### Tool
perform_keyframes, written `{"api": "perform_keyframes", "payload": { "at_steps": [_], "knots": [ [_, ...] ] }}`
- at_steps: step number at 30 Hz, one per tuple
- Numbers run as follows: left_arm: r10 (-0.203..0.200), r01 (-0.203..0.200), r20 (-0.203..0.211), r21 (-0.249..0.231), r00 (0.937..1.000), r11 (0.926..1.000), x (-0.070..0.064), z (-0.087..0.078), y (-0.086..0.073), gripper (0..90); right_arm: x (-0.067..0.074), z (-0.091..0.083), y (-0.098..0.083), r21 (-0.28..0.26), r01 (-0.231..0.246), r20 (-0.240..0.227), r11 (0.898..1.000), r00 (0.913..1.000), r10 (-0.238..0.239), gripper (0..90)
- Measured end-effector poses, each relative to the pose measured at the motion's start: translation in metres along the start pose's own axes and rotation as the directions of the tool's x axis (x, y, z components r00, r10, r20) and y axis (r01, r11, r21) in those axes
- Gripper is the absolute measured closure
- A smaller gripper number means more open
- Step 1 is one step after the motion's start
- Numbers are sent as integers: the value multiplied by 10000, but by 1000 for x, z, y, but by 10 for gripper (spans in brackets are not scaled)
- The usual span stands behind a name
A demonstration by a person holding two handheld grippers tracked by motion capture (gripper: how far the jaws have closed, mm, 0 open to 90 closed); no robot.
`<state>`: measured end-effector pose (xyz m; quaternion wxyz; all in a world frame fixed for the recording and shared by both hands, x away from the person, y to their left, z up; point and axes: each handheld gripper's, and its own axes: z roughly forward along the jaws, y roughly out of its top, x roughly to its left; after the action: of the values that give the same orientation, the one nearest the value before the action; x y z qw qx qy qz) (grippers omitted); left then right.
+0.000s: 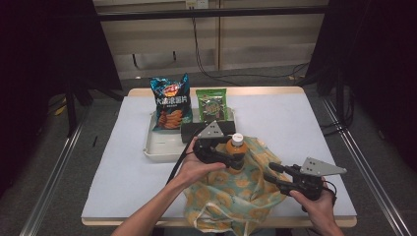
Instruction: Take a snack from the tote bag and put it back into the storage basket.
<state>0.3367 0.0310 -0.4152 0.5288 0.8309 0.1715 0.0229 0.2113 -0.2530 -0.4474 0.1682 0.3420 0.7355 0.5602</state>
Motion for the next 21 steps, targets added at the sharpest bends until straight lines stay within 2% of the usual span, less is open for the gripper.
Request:
{"api": "perform_keyframes", "payload": {
  "at_steps": [11,12,14,16,18,19,21],
  "knots": [
    [197,-198,71,171,9998,9997,-1,15,-2,236,-1,0,0,35,-17,46,10000,10000,16,548],
    [206,-205,-18,191,9998,9996,-2,18,-3,234,-1,0,0,37,-15,42,10000,10000,15,545],
    [66,-66,15,3,10000,10000,-2,22,-4,242,-2,0,0,42,-26,49,10000,10000,26,540],
    [283,-282,-112,134,9995,9995,-4,22,-3,266,-2,0,0,41,-84,75,10000,9999,84,539],
    [197,-198,97,193,9998,9996,-4,22,-3,297,-2,-1,0,44,-113,49,9999,9999,113,539],
    [226,-225,-22,269,9997,9994,-5,21,-2,298,-2,-1,0,18,-121,78,9999,9999,121,538],
    [148,-150,78,244,9999,9996,-5,21,-3,299,-4,-1,0,39,-109,72,9999,9999,109,533]
  ]
}}
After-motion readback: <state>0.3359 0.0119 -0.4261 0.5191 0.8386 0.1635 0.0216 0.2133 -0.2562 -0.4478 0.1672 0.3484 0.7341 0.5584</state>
